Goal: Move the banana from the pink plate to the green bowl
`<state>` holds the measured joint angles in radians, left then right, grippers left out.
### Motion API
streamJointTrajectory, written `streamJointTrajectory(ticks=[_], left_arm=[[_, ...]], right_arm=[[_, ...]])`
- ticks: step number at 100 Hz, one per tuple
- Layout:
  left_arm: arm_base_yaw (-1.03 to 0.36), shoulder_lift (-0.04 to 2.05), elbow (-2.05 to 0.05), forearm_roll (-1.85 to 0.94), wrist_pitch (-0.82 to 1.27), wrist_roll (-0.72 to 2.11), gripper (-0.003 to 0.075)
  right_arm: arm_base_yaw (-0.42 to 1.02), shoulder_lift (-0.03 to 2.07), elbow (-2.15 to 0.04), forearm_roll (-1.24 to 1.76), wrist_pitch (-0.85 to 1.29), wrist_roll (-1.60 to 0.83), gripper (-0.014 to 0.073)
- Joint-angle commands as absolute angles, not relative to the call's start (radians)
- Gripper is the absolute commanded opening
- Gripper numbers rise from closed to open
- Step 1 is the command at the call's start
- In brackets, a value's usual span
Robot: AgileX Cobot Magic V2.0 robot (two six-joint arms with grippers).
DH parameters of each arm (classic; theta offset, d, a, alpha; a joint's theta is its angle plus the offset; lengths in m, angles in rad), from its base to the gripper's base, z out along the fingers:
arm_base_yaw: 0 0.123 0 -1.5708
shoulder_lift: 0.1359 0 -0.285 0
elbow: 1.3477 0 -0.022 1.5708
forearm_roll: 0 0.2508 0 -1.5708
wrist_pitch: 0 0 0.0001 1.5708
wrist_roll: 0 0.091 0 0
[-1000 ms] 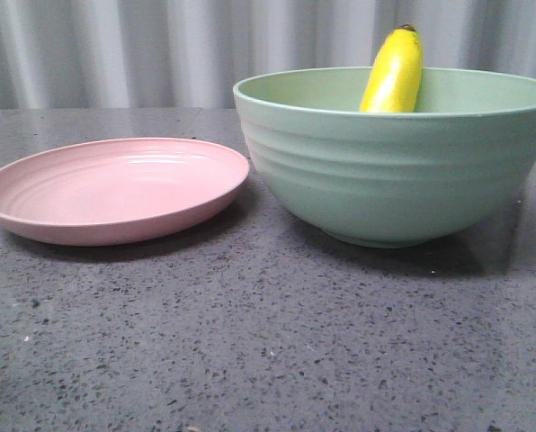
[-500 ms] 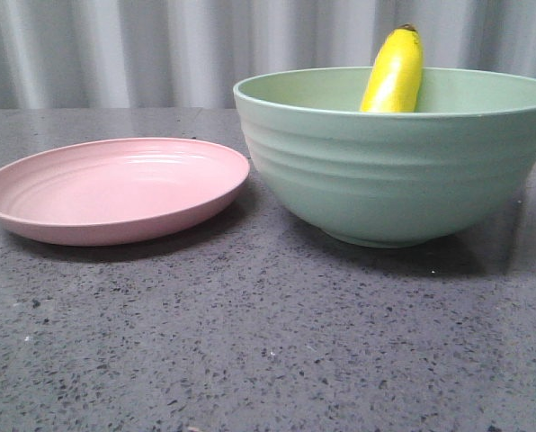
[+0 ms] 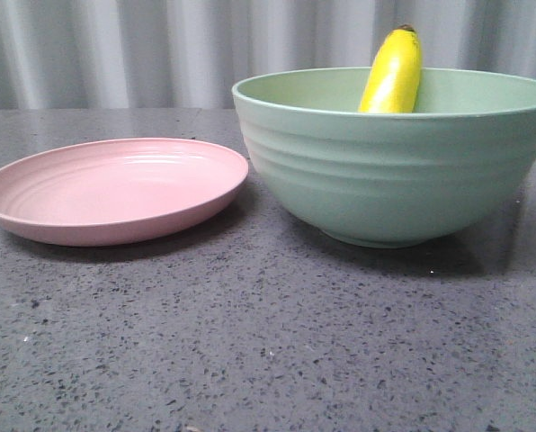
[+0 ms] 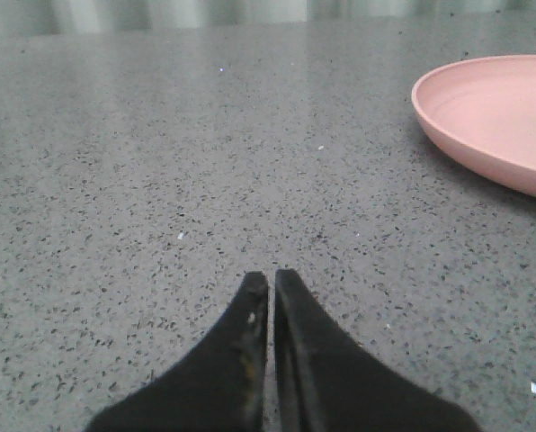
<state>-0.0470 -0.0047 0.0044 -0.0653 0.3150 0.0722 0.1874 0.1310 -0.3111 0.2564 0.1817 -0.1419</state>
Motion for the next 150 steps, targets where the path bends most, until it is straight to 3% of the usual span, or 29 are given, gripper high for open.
streamJointTrajectory(ticks=[1,80,100,120,126,150], left_arm=[[-0.041,-0.032,0.013,-0.067,0.257,0.063,-0.0020],[-0.041,-0.032,0.013,-0.067,0.252,0.063,-0.0020],[-0.041,-0.032,0.013,-0.067,0.252,0.063,-0.0020],[-0.041,-0.032,0.013,-0.067,0.252,0.063,-0.0020],[-0.041,-0.032,0.013,-0.067,0.252,0.063,-0.0020],[-0.041,-0.032,0.013,-0.067,0.252,0.063,-0.0020]], right_arm=[[0.182,0.142,-0.336,0.249,0.098,-0.152,-0.0066],[0.182,0.140,-0.318,0.249,0.091,-0.152,-0.0066],[0.119,0.139,-0.170,0.191,-0.187,-0.149,-0.0066],[-0.036,0.108,0.000,0.015,-0.401,0.031,-0.0066],[-0.076,0.079,0.038,0.011,-0.398,0.045,-0.0066],[-0.200,-0.029,0.034,-0.018,0.037,0.047,-0.0066]])
